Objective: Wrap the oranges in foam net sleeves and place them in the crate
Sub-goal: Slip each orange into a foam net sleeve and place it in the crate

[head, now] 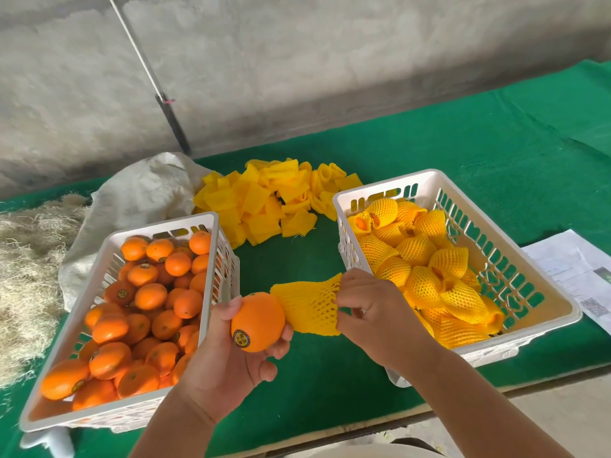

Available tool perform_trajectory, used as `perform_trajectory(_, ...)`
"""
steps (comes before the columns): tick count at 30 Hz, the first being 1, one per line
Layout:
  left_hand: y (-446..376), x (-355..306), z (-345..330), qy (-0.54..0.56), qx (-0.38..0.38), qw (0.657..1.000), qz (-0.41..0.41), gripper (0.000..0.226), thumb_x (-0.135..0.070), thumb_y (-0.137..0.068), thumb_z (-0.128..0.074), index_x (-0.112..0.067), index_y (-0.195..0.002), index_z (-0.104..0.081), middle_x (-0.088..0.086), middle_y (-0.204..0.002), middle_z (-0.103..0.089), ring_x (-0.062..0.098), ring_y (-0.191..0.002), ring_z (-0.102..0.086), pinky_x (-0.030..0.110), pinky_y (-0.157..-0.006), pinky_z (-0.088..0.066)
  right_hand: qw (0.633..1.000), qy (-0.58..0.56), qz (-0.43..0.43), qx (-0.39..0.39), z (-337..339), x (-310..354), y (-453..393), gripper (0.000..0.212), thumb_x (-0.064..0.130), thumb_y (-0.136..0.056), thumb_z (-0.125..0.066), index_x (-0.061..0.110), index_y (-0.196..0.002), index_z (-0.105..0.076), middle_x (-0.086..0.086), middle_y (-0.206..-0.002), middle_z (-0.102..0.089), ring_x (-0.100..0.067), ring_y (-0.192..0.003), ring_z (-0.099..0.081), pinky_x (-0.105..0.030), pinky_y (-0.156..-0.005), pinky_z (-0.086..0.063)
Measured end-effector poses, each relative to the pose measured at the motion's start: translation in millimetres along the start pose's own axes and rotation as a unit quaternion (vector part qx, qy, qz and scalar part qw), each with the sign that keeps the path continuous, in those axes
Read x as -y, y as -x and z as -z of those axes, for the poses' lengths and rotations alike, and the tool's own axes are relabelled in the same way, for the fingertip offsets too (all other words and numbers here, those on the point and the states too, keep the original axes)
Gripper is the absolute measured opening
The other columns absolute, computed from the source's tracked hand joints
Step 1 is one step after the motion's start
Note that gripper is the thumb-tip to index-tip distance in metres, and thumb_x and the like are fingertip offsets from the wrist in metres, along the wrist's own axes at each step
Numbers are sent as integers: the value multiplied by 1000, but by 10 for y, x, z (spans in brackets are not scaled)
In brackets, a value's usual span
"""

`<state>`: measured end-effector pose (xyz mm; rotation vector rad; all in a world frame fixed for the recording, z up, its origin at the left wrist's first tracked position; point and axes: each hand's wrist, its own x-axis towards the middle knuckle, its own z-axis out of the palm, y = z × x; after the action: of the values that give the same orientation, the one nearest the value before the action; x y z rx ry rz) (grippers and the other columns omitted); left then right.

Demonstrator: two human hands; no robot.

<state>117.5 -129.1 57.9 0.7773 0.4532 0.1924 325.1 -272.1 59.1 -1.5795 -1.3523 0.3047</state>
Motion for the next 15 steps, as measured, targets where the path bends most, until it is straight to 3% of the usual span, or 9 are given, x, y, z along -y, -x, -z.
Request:
perform_trajectory(4,22,-21,16,33,-21,999,14,61,-68,-81,-79,-21,-120,-71,20,-97,-63,22,-71,-61,29,-46,-55,997,40,66,-25,-6,116,-21,34,22,-91,-61,49,-79,-44,37,-75,-53,-1,-87,-52,-8,-72,-37)
perform_trajectory(7,37,-29,55,53,-46,997,20,64,-68,-85,-74,-20,-126,-64,21,-97,-61,23,-69,-59,29,-44,-54,994,40,93,-34,-41,112,-15,13,24,-91,-64,35,-85,-65,45,-85,-54,-1,-96,-53,-6,-80,-38)
perform_trajectory(15,70,-50,56,52,-68,996,35,61,-68,-83,-75,-18,-118,-72,18,-96,-60,21,-68,-56,27,-43,-52,991,81,77,-67,-89,64,11,22,29,-90,-64,16,-91,-83,23,-94,-66,4,-100,-58,-2,-83,-44)
